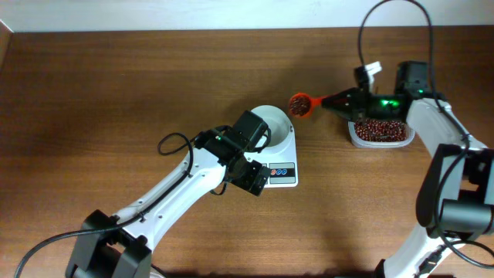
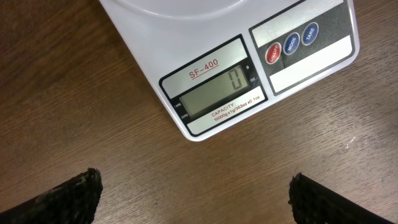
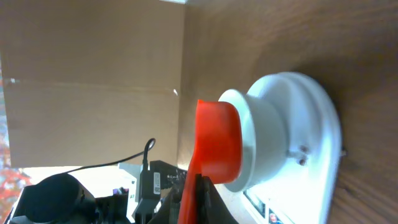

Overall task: Scoop item into bowl and weigh 50g on scale
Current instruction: 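Carry the filled scoop with the right gripper over the bowl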

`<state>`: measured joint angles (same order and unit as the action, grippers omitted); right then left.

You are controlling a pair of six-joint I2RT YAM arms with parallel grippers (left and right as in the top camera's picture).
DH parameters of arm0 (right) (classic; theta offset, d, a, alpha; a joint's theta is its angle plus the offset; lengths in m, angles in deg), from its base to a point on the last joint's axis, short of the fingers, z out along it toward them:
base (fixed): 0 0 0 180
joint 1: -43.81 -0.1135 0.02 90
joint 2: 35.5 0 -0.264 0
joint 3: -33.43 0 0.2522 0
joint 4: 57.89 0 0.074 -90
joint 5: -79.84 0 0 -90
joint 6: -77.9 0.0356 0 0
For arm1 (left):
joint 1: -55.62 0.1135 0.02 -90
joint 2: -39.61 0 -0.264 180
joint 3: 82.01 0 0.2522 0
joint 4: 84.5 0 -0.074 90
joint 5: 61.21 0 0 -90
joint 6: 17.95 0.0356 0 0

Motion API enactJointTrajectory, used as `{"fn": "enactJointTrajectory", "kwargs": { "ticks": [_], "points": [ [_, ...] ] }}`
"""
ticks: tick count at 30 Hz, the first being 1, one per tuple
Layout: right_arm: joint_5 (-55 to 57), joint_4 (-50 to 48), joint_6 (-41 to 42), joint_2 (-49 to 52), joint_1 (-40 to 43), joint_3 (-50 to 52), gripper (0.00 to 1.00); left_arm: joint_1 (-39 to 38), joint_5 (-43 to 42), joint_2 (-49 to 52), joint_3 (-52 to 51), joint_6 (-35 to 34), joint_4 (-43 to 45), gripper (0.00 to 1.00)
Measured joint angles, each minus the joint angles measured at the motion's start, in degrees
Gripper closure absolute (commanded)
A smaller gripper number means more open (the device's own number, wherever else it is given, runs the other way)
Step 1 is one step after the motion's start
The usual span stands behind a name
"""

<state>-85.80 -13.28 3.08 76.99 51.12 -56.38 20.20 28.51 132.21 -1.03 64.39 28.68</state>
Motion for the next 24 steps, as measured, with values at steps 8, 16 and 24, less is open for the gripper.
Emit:
{"fn": "enactJointTrajectory", "kwargs": {
  "ticks": [8,16,24],
  "points": [
    [0.6,-0.1,1.4,0.0,-4.6,0.0,0.96,0.0,0.0,0.0,0.0,0.0,0.0,0.01],
    [6.1,0.0,1.6,-0.1,-7.3,-0.9,0.96,0.0,0.0,0.0,0.0,0.0,0.0,0.01],
    [13.8,0.0,1.8,-6.5,-10.9,-1.5,0.96,0.0,0.0,0.0,0.0,0.0,0.0,0.01]
  ]
}}
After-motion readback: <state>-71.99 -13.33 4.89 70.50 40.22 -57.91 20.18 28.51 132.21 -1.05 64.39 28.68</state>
